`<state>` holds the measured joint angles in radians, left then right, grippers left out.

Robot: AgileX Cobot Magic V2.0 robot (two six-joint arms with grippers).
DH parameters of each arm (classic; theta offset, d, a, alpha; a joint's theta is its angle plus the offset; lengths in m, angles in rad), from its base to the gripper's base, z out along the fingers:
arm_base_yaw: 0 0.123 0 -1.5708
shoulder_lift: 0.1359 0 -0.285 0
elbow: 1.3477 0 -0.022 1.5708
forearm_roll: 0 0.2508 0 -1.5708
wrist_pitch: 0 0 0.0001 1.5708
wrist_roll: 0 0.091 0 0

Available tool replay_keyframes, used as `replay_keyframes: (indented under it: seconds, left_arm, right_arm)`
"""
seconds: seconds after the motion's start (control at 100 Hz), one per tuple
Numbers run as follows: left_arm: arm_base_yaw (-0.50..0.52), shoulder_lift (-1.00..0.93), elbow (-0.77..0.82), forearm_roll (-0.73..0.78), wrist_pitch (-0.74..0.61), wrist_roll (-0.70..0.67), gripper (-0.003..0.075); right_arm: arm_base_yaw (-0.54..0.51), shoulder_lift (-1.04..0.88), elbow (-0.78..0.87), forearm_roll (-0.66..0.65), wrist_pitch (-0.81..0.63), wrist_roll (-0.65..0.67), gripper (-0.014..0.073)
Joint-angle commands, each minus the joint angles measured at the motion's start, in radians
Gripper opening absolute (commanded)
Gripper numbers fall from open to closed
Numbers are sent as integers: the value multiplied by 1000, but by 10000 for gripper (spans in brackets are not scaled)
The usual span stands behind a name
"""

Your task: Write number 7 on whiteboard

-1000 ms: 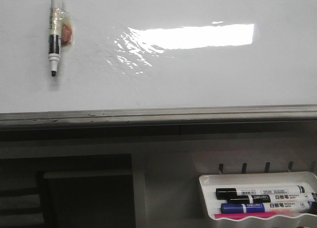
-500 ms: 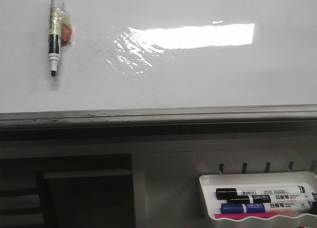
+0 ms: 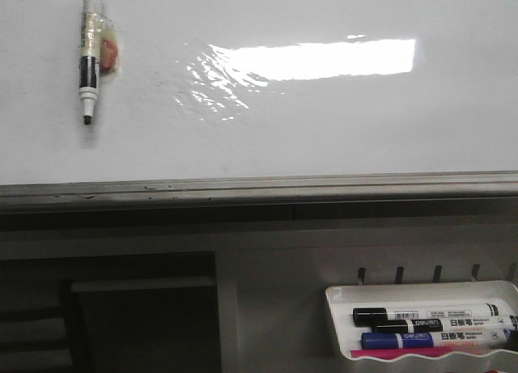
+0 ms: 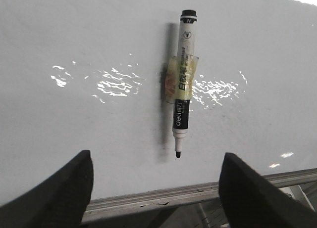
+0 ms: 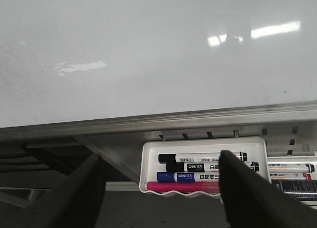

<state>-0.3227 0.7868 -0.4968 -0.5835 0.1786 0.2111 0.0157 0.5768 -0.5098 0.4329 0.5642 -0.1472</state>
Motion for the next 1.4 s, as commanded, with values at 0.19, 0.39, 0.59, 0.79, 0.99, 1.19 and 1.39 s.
replay_keyframes:
  seconds: [0.19, 0.39, 0.59, 0.79, 0.99, 1.19, 1.39]
  left_arm:
    - [-146, 215, -44, -18, -329, 14, 472]
    - [-164, 365, -123, -13, -344, 14, 472]
    - [-164, 469, -197, -12, -345, 14, 472]
    - [-164, 522, -218, -11, -354, 14, 471]
    - [-164, 545, -218, -11, -365, 16, 431]
    - [-164, 549, -218, -11, -358, 16, 132]
    - [-164, 515, -218, 52, -309, 17, -20]
  right_arm:
    - [0, 10, -34, 21, -54, -16, 437]
    - [0, 10, -34, 21, -54, -16, 437]
    - [0, 10, -34, 21, -54, -16, 437]
    - [0, 10, -34, 21, -54, -16, 437]
    - [0, 10, -34, 21, -54, -16, 437]
    - [0, 10, -34, 21, -54, -16, 437]
    - [0, 10, -34, 26, -51, -16, 437]
